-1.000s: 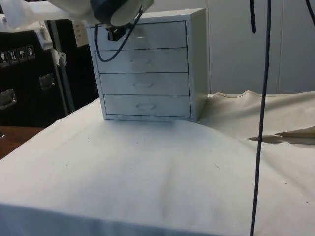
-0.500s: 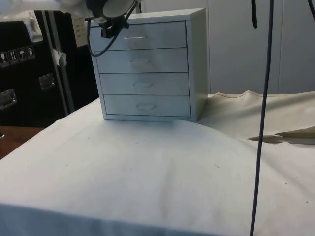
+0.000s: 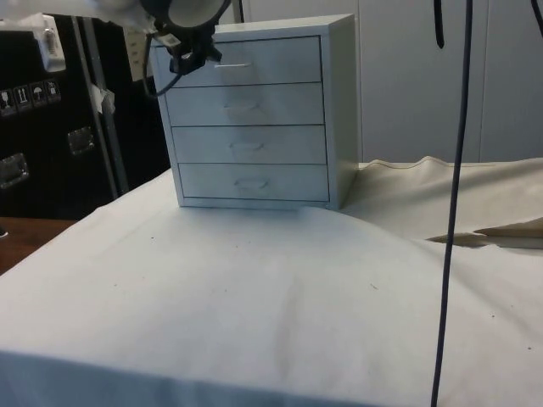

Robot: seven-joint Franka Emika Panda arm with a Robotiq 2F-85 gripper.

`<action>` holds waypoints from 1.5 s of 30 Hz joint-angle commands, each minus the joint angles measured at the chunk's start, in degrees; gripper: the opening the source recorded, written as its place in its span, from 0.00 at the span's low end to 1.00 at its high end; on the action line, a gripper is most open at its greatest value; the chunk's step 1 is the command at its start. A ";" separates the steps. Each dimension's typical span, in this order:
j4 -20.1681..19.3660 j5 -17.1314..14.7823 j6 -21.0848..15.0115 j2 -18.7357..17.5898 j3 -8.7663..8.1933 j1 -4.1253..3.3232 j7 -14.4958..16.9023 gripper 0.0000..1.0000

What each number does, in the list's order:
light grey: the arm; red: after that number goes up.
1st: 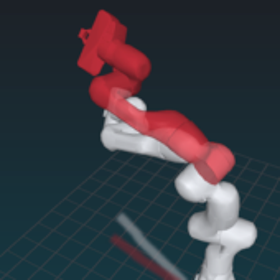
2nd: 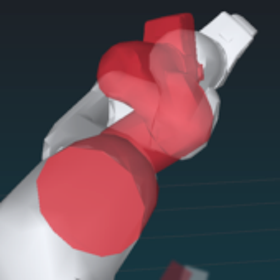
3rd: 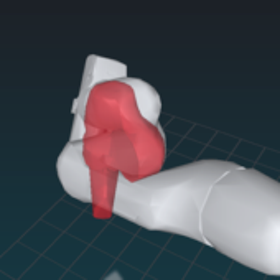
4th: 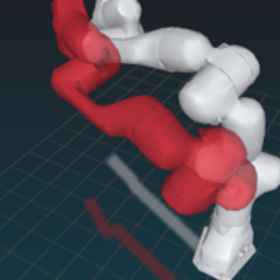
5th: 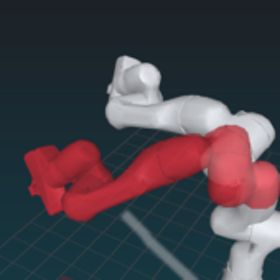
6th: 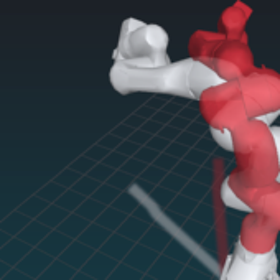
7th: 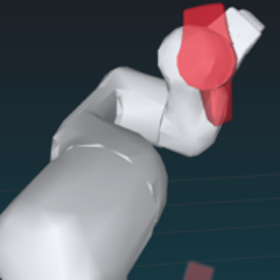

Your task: Open the drawer, then close it.

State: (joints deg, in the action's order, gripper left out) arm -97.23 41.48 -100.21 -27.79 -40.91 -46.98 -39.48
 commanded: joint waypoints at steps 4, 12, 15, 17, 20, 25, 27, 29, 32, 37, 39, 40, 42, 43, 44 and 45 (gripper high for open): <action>-0.46 -2.12 -1.20 0.52 0.23 0.00 -0.34 0.00; -0.74 -4.30 -3.04 0.52 0.29 0.00 -0.40 0.00; -1.15 -4.53 -4.53 0.46 0.29 0.11 -0.23 0.00; -1.49 -4.53 -5.44 0.46 0.29 0.11 -0.17 0.00; -2.01 -4.53 -6.93 0.52 0.29 0.17 -0.06 0.00; -2.86 -4.53 -9.45 0.52 0.29 0.29 0.11 0.00; -3.27 -4.53 -10.49 0.52 0.29 0.29 0.17 0.00; -3.61 -4.53 -11.52 0.46 0.29 0.34 0.23 0.00; -4.07 -4.41 -12.89 0.52 0.23 0.34 0.40 0.00; -4.24 -4.07 -14.09 0.52 -0.06 0.23 0.80 0.00; -4.30 -3.95 -14.09 0.46 -0.11 0.11 0.57 0.00; -4.35 -3.90 -14.09 0.46 -0.17 0.06 0.52 0.00; -4.35 -3.84 -14.09 0.46 -0.17 0.00 0.46 0.02; -4.41 -3.84 -14.09 0.46 -0.17 0.00 0.40 0.07; -4.41 -3.78 -14.09 0.46 -0.17 -0.06 0.34 0.12; -3.84 -4.18 -13.35 0.00 -0.11 0.11 0.46 0.18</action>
State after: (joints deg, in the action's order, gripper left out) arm -101.07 37.30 -113.56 -27.79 -41.02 -46.87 -39.02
